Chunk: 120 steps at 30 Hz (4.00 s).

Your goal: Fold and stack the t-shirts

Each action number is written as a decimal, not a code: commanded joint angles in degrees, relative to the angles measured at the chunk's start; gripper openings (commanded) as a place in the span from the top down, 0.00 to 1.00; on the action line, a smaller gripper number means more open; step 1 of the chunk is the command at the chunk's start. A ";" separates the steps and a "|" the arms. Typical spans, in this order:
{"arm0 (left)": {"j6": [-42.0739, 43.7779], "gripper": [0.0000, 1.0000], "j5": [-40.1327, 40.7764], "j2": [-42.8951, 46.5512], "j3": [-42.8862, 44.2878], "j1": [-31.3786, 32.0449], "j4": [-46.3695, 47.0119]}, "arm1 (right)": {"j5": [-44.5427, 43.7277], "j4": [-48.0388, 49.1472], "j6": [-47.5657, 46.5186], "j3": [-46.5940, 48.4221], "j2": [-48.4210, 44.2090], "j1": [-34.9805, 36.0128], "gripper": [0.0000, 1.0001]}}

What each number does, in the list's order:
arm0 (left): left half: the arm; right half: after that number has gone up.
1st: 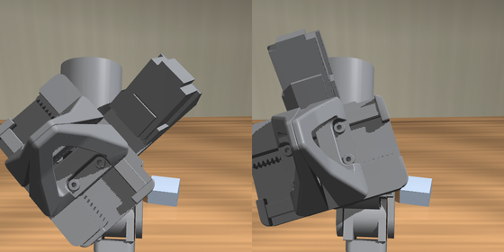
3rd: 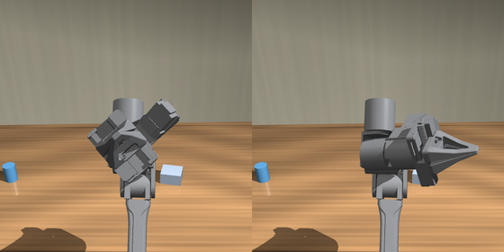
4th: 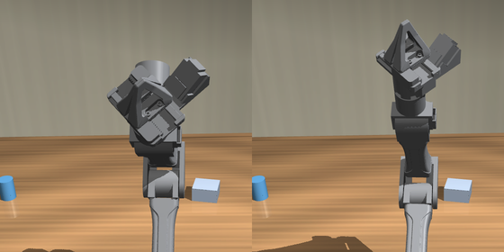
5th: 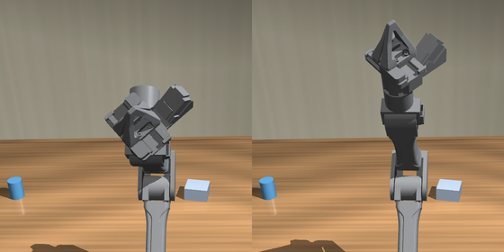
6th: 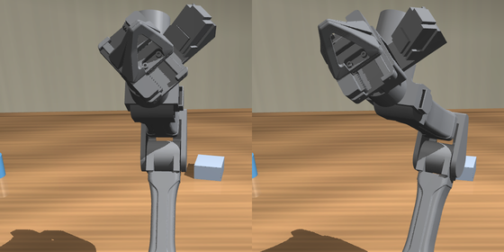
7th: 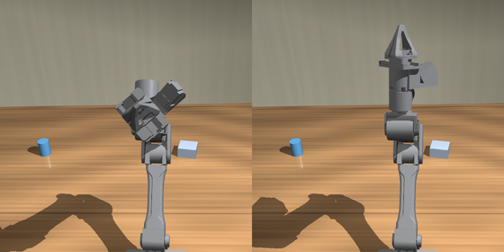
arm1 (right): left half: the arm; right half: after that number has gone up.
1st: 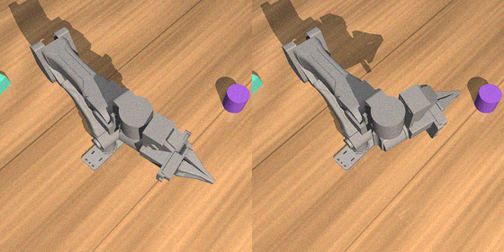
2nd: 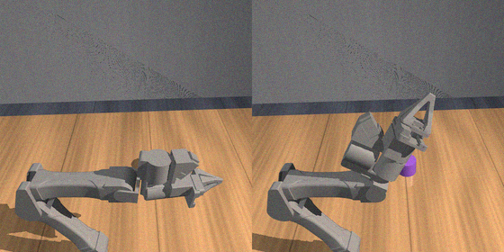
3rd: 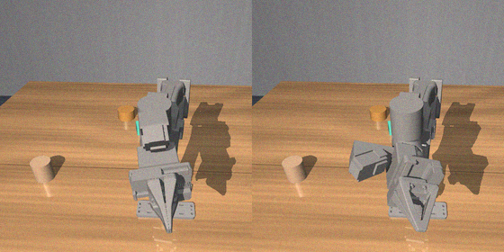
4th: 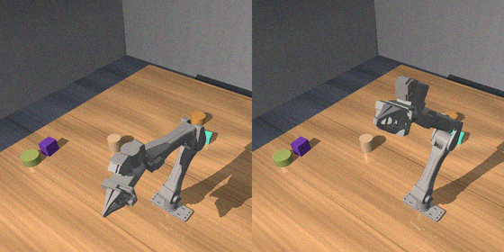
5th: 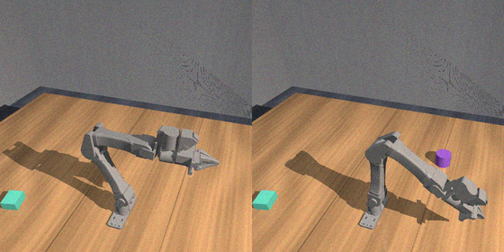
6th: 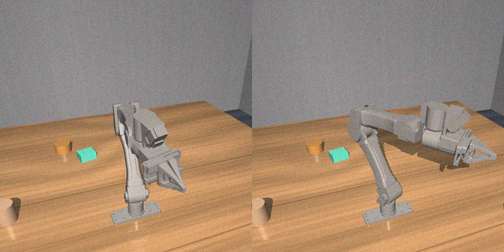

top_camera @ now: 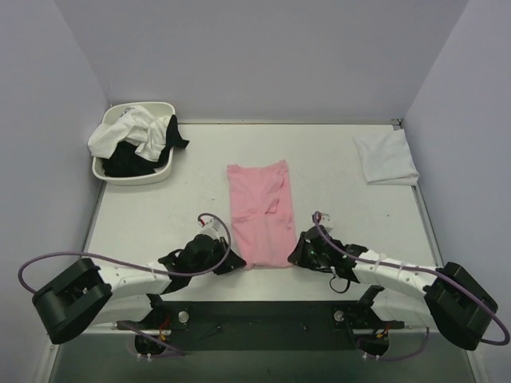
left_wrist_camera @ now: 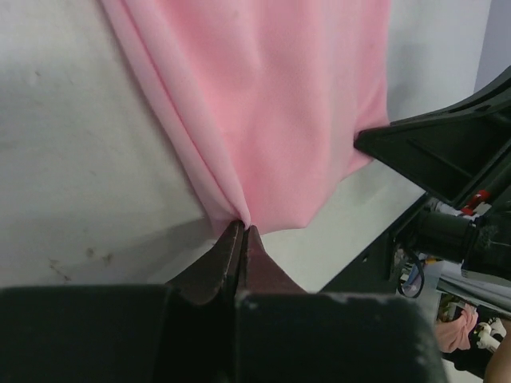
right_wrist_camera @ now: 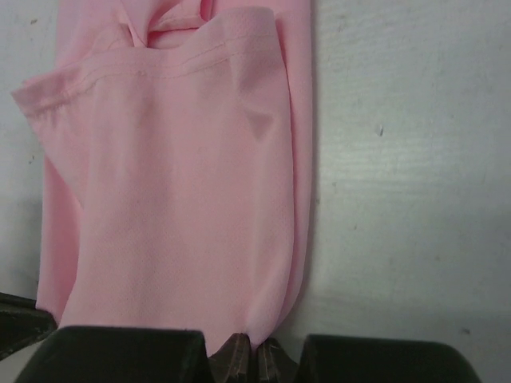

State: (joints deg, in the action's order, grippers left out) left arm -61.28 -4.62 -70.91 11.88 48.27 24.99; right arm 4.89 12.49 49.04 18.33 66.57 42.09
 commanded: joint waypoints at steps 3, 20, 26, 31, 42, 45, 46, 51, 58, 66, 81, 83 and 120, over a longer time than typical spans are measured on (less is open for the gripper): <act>-6.57 1.00 15.94 20.59 -0.19 9.46 -21.88 | -14.90 -11.78 7.91 -2.51 -10.83 10.99 1.00; -2.01 1.00 25.97 28.92 12.98 12.55 -40.11 | -27.38 -23.57 0.45 12.07 -14.80 15.40 1.00; 3.87 1.00 26.77 23.29 21.06 10.88 -38.88 | -26.86 -23.30 -4.56 17.17 -13.30 11.80 1.00; 7.13 1.00 23.79 20.30 25.38 5.27 -36.33 | -23.52 -23.04 -8.77 22.18 -11.20 6.96 1.00; 10.04 1.00 15.26 9.31 29.43 -5.55 -29.74 | -14.03 -19.44 -12.65 32.12 2.32 -2.44 1.00; 9.95 1.00 14.03 6.32 29.78 -7.40 -27.99 | -11.74 -18.73 -13.35 35.10 6.55 -4.11 1.00; 10.03 1.00 13.33 5.10 30.04 -7.84 -27.20 | -11.04 -18.64 -13.44 36.33 7.69 -4.55 1.00; 10.04 1.00 11.22 1.75 31.89 -11.70 -25.87 | -8.58 -17.15 -14.40 39.41 13.23 -7.45 1.00; 11.44 1.00 7.97 -1.94 37.42 -15.75 -25.78 | -5.24 -16.18 -14.76 44.33 17.98 -11.50 1.00; 11.88 1.00 5.33 -6.42 43.40 -18.74 -25.79 | -1.20 -16.71 -14.85 52.23 23.78 -13.78 1.00; 11.44 1.00 2.69 -10.83 43.94 -22.61 -22.62 | 1.35 -18.74 -15.20 59.91 31.79 -15.63 1.00; 11.09 1.00 2.08 -9.60 41.75 -22.43 -22.01 | 1.36 -17.07 -14.76 54.92 28.37 -15.10 1.00; -4.65 1.00 35.03 27.86 20.17 24.15 -44.94 | -33.88 -36.14 -4.47 19.62 -21.13 20.93 1.00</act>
State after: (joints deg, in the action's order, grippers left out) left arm -68.55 24.56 -41.21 23.79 72.20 -18.09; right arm -20.25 -21.58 46.35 31.53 42.72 62.35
